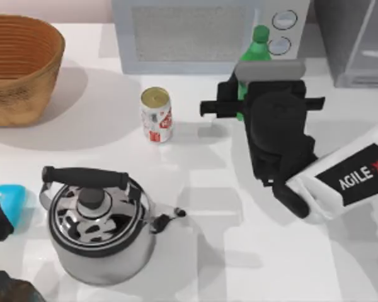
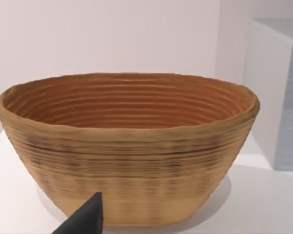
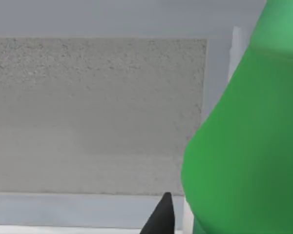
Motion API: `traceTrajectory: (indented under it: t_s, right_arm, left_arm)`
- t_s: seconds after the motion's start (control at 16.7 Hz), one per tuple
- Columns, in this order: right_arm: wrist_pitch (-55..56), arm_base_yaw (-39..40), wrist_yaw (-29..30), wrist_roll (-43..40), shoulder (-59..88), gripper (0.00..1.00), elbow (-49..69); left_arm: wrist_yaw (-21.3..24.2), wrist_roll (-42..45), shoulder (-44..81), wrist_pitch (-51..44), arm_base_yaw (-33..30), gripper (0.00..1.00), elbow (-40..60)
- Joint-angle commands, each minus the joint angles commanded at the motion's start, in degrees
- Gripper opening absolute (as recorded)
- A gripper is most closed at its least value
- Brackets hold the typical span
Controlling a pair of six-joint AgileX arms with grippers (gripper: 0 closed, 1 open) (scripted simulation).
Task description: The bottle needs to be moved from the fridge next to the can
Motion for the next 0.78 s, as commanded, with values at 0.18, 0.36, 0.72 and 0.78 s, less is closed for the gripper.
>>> traceTrajectory:
  t_s: [0.18, 0.36, 0.72, 0.78]
  right_arm:
    - [0.0, 0.0, 0.0, 0.0, 0.0, 0.08, 0.0]
    - [0.0, 0.0, 0.0, 0.0, 0.0, 0.3, 0.0]
    - [0.0, 0.0, 0.0, 0.0, 0.0, 0.75, 0.0]
    - [0.0, 0.0, 0.0, 0.0, 0.0, 0.83, 0.0]
  left_arm:
    - [0.0, 0.0, 0.0, 0.0, 0.0, 1.0, 0.0]
    - [0.0, 0.0, 0.0, 0.0, 0.0, 1.0, 0.0]
    - [0.0, 0.0, 0.0, 0.0, 0.0, 1.0, 0.0]
    - [0.0, 0.0, 0.0, 0.0, 0.0, 1.0, 0.0]
